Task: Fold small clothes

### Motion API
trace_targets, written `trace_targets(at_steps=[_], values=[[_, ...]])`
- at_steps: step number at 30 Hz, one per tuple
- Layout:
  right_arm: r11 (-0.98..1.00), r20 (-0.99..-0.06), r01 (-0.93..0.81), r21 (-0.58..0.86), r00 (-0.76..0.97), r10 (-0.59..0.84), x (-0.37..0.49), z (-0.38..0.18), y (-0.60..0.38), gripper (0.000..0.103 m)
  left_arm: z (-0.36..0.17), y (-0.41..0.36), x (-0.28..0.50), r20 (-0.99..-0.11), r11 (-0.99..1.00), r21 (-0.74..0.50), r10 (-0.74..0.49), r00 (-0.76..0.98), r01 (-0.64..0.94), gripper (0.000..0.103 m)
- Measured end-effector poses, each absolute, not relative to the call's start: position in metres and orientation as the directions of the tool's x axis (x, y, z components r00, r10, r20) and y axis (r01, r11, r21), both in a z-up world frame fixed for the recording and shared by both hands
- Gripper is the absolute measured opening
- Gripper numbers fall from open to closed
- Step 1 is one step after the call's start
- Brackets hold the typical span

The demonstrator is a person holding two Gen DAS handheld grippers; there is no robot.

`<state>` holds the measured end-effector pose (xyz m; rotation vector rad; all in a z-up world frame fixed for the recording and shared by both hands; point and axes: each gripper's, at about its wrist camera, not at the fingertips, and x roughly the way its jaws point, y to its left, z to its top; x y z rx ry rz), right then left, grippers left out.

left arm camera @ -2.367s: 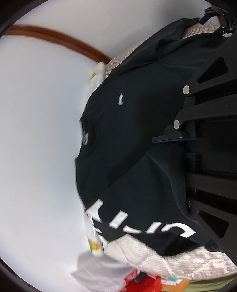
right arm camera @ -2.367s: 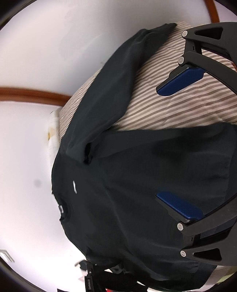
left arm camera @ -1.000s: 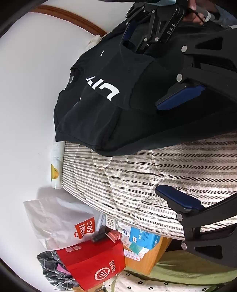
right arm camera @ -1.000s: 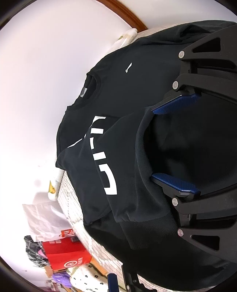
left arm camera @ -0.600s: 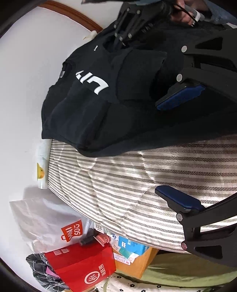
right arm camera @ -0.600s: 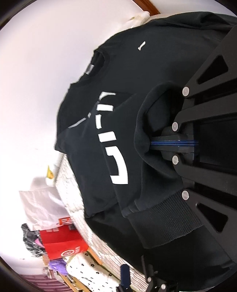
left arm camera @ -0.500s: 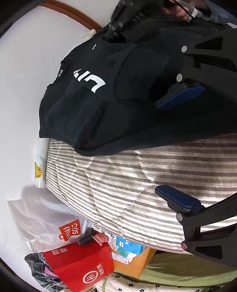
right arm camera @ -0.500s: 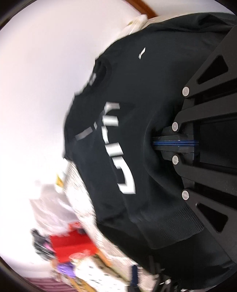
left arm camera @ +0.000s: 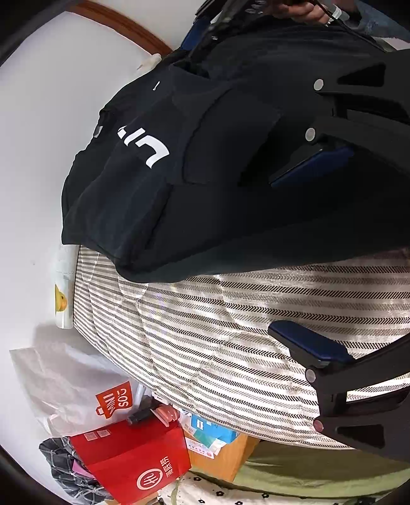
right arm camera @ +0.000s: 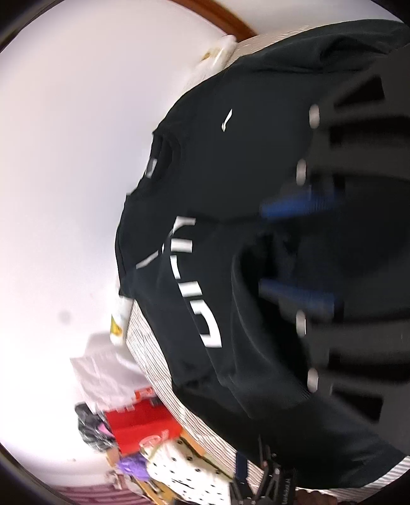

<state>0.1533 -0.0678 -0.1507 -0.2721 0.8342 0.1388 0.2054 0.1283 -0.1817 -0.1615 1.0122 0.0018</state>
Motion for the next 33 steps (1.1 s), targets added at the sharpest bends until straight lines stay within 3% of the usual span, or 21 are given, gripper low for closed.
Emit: trace_targets(at_steps=[4, 7, 17, 25, 26, 28, 29, 30, 33], values=[[0.899, -0.713, -0.313, -0.305, 0.701, 0.002, 0.147, -0.158, -0.039, 0.071, -0.181, 0.130, 0.205, -0.843, 0.988, -0.141, -0.083, 0.531, -0.069, 0.083], [0.868, -0.732, -0.369, -0.332, 0.681, 0.010, 0.150, -0.166, -0.027, 0.071, -0.182, 0.133, 0.205, -0.843, 0.988, -0.140, -0.083, 0.532, -0.068, 0.083], [0.819, -0.738, -0.536, -0.203, 0.633, 0.232, 0.128, -0.162, 0.021, 0.074, -0.182, 0.143, 0.206, -0.824, 0.982, -0.156, -0.072, 0.562, -0.103, 0.083], [0.825, -0.817, -0.527, -0.201, 0.556, 0.156, 0.150, -0.213, 0.048, 0.075, -0.183, 0.151, 0.203, -0.827, 0.980, -0.172, -0.088, 0.555, -0.100, 0.083], [0.835, -0.825, -0.519, -0.182, 0.542, 0.157, 0.154, -0.213, 0.047, 0.074, -0.184, 0.150, 0.203, -0.829, 0.981, -0.169, -0.088, 0.552, -0.097, 0.083], [0.853, -0.825, -0.491, -0.177, 0.546, 0.144, 0.159, -0.213, 0.042, 0.046, -0.185, 0.148, 0.204, -0.832, 0.982, -0.163, -0.086, 0.548, -0.094, 0.083], [0.857, -0.816, -0.475, -0.199, 0.565, 0.124, 0.160, -0.211, 0.040, 0.040, -0.186, 0.145, 0.205, -0.834, 0.984, -0.154, -0.078, 0.546, -0.095, 0.083], [0.862, -0.815, -0.465, -0.202, 0.568, 0.115, 0.162, -0.208, 0.036, 0.024, -0.186, 0.143, 0.205, -0.836, 0.985, -0.140, -0.066, 0.544, -0.096, 0.083], [0.907, -0.801, -0.395, -0.146, 0.585, 0.125, 0.169, -0.189, 0.014, 0.022, -0.188, 0.137, 0.206, -0.842, 0.990, -0.093, -0.024, 0.539, -0.102, 0.083]])
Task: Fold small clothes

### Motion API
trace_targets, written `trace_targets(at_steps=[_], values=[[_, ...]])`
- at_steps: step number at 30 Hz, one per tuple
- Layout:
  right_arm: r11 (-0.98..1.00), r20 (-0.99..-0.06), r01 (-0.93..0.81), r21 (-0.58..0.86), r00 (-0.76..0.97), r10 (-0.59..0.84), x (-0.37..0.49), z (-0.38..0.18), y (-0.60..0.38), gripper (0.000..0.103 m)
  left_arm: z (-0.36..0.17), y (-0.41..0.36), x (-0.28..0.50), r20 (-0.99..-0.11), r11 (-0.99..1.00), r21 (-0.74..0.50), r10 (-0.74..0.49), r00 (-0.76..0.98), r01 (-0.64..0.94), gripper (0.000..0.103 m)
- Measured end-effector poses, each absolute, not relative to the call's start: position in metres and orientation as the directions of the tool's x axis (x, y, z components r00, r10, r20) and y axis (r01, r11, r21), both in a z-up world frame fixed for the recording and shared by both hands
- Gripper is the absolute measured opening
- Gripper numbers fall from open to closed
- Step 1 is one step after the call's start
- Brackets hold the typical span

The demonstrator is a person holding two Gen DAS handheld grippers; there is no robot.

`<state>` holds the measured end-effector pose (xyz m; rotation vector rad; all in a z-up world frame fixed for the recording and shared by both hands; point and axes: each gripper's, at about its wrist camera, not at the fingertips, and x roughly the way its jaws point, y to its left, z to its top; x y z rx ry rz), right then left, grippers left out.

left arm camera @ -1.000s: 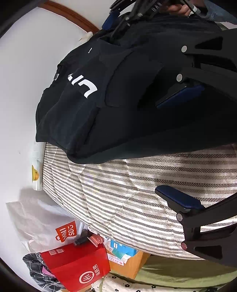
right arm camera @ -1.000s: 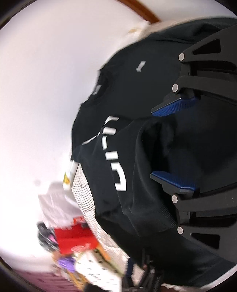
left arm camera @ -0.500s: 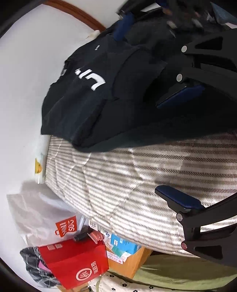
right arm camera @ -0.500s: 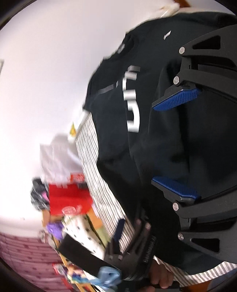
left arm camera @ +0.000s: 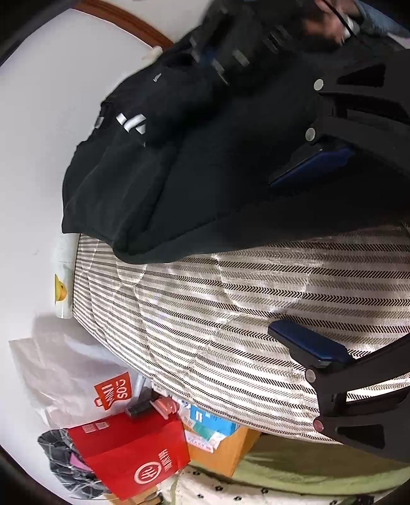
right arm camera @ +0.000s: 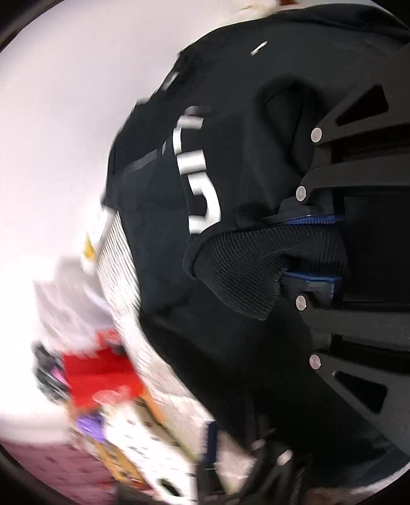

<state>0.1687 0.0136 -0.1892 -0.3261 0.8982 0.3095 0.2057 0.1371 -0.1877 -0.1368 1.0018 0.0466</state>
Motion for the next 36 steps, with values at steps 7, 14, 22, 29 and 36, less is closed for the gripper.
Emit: trace_targets(at_steps=[7, 14, 22, 29, 36], values=[[0.981, -0.693, -0.169, -0.099, 0.719, 0.054, 0.171, -0.121, -0.071, 0.022, -0.188, 0.128, 0.209, -0.847, 0.993, -0.026, 0.041, 0.530, -0.118, 0.083], [0.998, -0.657, 0.060, -0.025, 0.752, -0.062, 0.180, -0.088, -0.191, 0.022, -0.188, 0.125, 0.214, -0.851, 0.992, -0.008, 0.059, 0.521, -0.126, 0.083], [0.973, -0.767, 0.229, 0.004, 0.625, -0.144, 0.174, -0.136, -0.262, 0.037, -0.188, 0.125, 0.214, -0.858, 0.991, -0.001, 0.069, 0.509, -0.136, 0.083], [0.976, -0.780, 0.213, -0.045, 0.603, -0.168, 0.123, -0.137, -0.264, 0.051, -0.186, 0.117, 0.195, -0.866, 0.995, 0.022, 0.070, 0.496, -0.102, 0.083], [0.974, -0.811, 0.214, -0.081, 0.554, -0.189, 0.037, -0.141, -0.263, 0.060, -0.184, 0.109, 0.151, -0.859, 0.998, -0.017, 0.018, 0.511, -0.065, 0.079]])
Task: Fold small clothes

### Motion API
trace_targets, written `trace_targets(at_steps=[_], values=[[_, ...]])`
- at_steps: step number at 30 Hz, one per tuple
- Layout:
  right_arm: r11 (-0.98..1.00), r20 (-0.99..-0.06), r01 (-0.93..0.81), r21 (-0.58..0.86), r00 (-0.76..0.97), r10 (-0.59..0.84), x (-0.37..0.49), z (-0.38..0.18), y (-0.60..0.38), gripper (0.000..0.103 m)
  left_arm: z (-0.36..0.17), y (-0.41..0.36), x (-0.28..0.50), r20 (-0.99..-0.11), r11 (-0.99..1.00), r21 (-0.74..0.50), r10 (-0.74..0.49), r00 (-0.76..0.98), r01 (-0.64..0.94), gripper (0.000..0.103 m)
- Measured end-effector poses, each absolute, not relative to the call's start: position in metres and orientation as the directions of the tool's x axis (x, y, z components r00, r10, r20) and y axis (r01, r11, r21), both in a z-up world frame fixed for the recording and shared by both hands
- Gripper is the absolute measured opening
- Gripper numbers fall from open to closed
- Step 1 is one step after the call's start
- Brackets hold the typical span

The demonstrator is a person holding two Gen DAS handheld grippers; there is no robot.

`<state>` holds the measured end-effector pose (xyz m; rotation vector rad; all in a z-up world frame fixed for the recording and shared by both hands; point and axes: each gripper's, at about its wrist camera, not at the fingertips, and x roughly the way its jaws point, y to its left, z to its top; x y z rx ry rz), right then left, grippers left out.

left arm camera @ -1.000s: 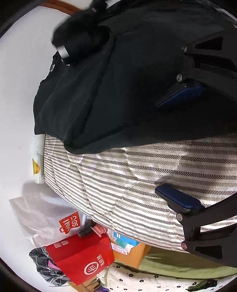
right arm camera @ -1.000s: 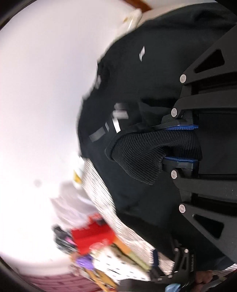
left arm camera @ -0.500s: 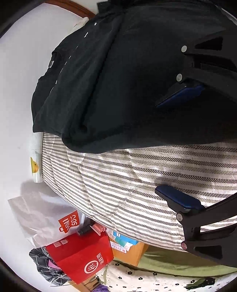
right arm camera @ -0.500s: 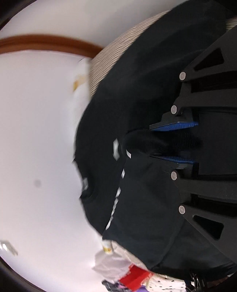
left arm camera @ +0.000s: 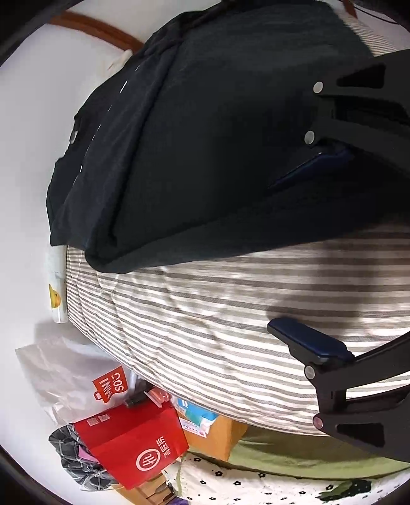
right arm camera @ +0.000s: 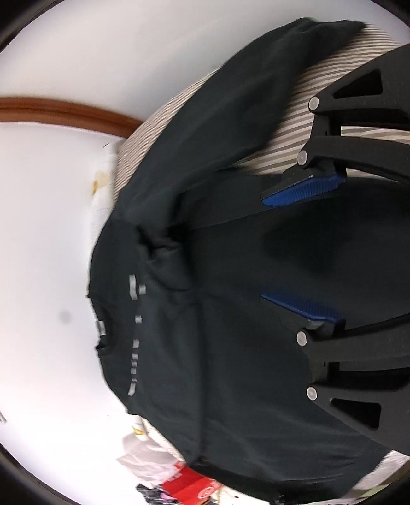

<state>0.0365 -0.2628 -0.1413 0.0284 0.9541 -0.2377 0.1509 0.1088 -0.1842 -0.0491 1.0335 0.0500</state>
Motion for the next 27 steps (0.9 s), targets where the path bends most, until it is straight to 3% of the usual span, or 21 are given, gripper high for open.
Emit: trace_targets(at_steps=[6, 11, 13, 14, 15, 18, 27], values=[[0.969, -0.827, 0.232, -0.089, 0.524, -0.202, -0.022, -0.151, -0.259, 0.063, -0.182, 0.102, 0.113, -0.858, 0.999, -0.018, -0.001, 0.513, -0.027, 0.067], [0.962, -0.843, 0.262, -0.084, 0.496, -0.209, -0.051, -0.161, -0.263, 0.062, -0.181, 0.092, 0.092, -0.842, 0.999, -0.035, -0.020, 0.539, -0.017, 0.038], [0.964, -0.849, 0.255, -0.080, 0.489, -0.200, -0.059, -0.165, -0.264, 0.052, -0.180, 0.089, 0.088, -0.836, 0.998, -0.058, -0.045, 0.546, -0.007, 0.025], [0.966, -0.846, 0.246, -0.075, 0.497, -0.193, -0.060, -0.166, -0.263, 0.045, -0.180, 0.088, 0.086, -0.834, 0.998, -0.067, -0.052, 0.550, -0.007, 0.023], [0.973, -0.836, 0.221, -0.062, 0.522, -0.172, -0.063, -0.167, -0.260, 0.032, -0.179, 0.087, 0.085, -0.831, 0.998, -0.059, -0.041, 0.555, -0.014, 0.021], [0.979, -0.814, 0.186, -0.085, 0.554, -0.176, -0.070, -0.167, -0.254, 0.013, -0.177, 0.083, 0.080, -0.825, 0.999, -0.033, -0.018, 0.565, -0.016, 0.015], [0.982, -0.811, 0.188, -0.029, 0.569, -0.133, -0.090, -0.156, -0.261, 0.009, -0.172, 0.088, 0.046, -0.821, 0.997, -0.079, -0.051, 0.568, -0.024, 0.013]])
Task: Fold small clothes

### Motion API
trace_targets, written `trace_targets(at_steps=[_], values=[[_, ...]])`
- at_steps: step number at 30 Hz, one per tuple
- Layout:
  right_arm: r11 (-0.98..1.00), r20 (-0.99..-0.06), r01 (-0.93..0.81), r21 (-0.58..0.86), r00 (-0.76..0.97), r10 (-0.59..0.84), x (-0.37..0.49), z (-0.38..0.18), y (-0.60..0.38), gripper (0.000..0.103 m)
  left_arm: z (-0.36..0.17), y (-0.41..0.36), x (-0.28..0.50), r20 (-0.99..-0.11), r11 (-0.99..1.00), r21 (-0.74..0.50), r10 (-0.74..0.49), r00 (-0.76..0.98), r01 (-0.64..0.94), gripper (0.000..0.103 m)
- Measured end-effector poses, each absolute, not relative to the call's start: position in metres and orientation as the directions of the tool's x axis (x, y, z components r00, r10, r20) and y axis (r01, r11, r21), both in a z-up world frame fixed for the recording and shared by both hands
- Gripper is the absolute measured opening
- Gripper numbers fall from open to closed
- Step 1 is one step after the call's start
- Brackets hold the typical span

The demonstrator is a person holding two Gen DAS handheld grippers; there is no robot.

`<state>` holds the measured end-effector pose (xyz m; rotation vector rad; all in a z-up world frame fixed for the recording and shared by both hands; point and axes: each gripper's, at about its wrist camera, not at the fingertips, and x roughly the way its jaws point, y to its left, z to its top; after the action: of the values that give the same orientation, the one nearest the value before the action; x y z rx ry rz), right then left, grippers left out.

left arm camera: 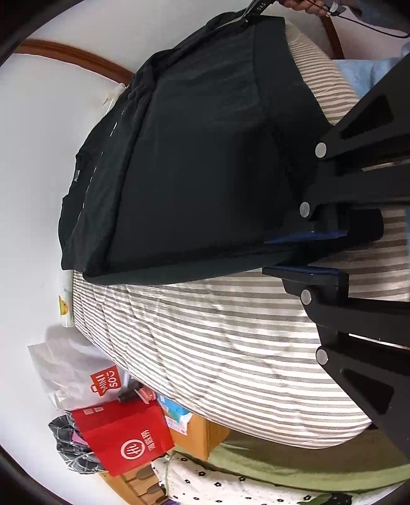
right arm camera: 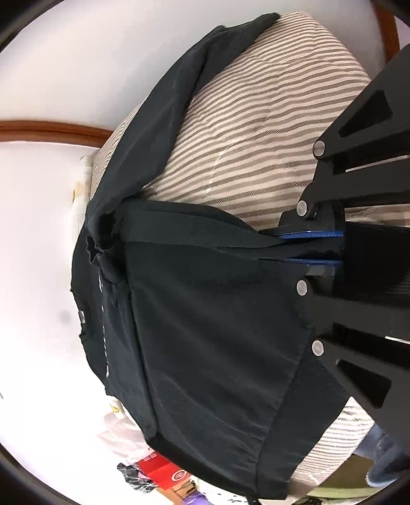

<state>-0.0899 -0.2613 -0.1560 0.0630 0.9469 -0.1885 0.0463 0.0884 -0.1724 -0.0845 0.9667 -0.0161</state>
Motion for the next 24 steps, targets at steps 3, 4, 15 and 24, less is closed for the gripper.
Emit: trace_targets(at_steps=[3, 4, 15, 24], values=[[0.983, -0.807, 0.183, -0.026, 0.577, -0.129, -0.103, -0.149, -0.263, 0.009, -0.172, 0.086, 0.028, -0.824, 0.997, -0.071, -0.053, 0.564, -0.012, 0.013], [0.984, -0.806, 0.179, -0.025, 0.578, -0.126, -0.106, -0.146, -0.263, 0.009, -0.172, 0.085, 0.023, -0.825, 0.998, -0.068, -0.051, 0.563, -0.008, 0.013], [0.980, -0.799, 0.157, -0.120, 0.571, -0.189, -0.103, -0.133, -0.248, 0.018, -0.172, 0.092, 0.012, -0.825, 0.993, -0.115, -0.092, 0.558, -0.007, 0.021], [0.988, -0.710, 0.095, -0.119, 0.688, -0.152, -0.042, -0.069, -0.208, 0.037, -0.158, 0.108, 0.045, -0.805, 0.993, -0.108, -0.055, 0.591, -0.055, 0.046]])
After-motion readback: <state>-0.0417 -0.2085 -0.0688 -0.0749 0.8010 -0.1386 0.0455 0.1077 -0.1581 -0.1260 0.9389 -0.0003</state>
